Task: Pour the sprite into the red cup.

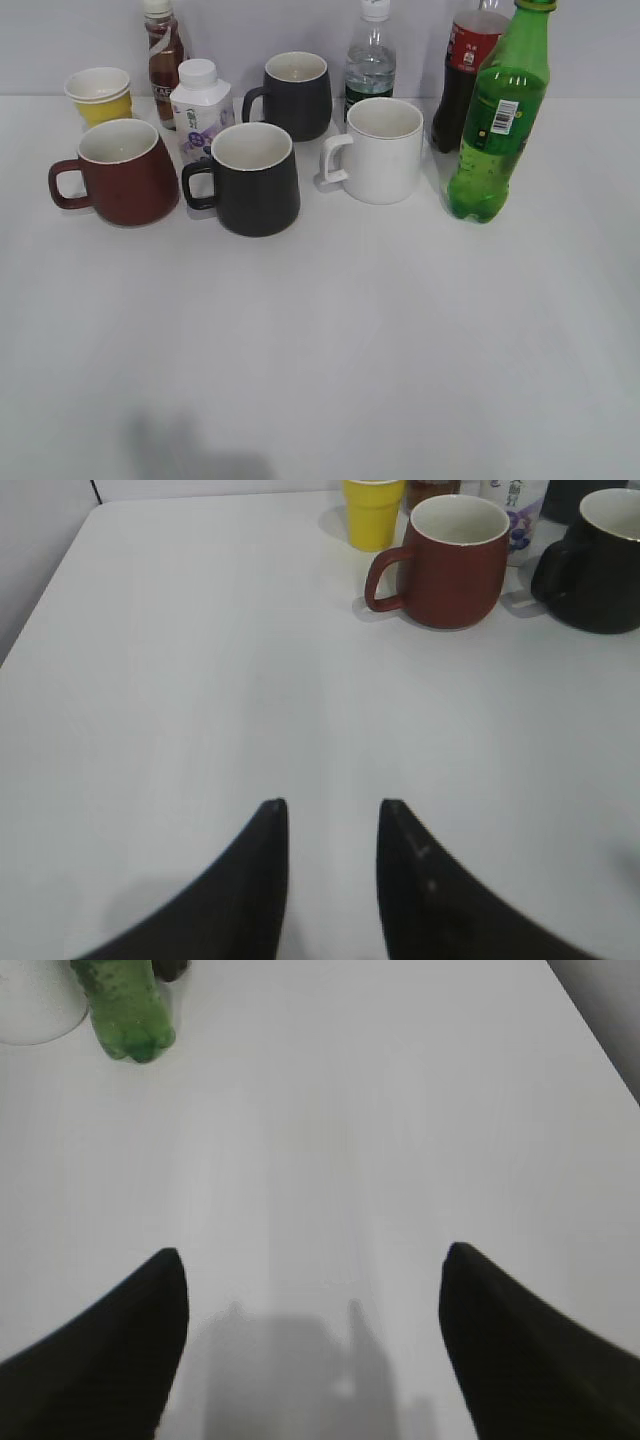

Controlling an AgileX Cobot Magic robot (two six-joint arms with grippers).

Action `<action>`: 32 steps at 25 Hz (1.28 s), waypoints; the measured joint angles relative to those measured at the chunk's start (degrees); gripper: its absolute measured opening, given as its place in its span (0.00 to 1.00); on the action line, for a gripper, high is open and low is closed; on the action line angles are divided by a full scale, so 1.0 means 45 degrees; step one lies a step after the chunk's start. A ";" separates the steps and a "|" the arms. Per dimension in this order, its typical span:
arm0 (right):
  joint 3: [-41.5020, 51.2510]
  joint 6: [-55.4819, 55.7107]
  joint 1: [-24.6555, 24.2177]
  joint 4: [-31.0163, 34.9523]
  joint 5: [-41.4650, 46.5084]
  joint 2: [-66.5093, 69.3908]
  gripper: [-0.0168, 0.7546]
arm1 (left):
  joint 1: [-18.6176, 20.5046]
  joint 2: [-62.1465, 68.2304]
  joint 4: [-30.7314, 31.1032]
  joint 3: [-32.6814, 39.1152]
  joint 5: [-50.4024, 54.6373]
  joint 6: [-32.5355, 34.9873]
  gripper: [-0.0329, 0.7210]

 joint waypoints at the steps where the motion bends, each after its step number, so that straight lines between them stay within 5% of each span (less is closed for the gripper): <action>1: 0.0000 0.0000 0.0000 0.0000 0.0000 0.0000 0.78 | 0.0000 0.0000 0.0000 0.0000 0.0000 0.0000 0.36; 32: 0.0000 0.0000 0.0000 0.0000 0.0000 0.0000 0.78 | 0.0000 0.0000 0.0000 0.0000 0.0000 0.0000 0.36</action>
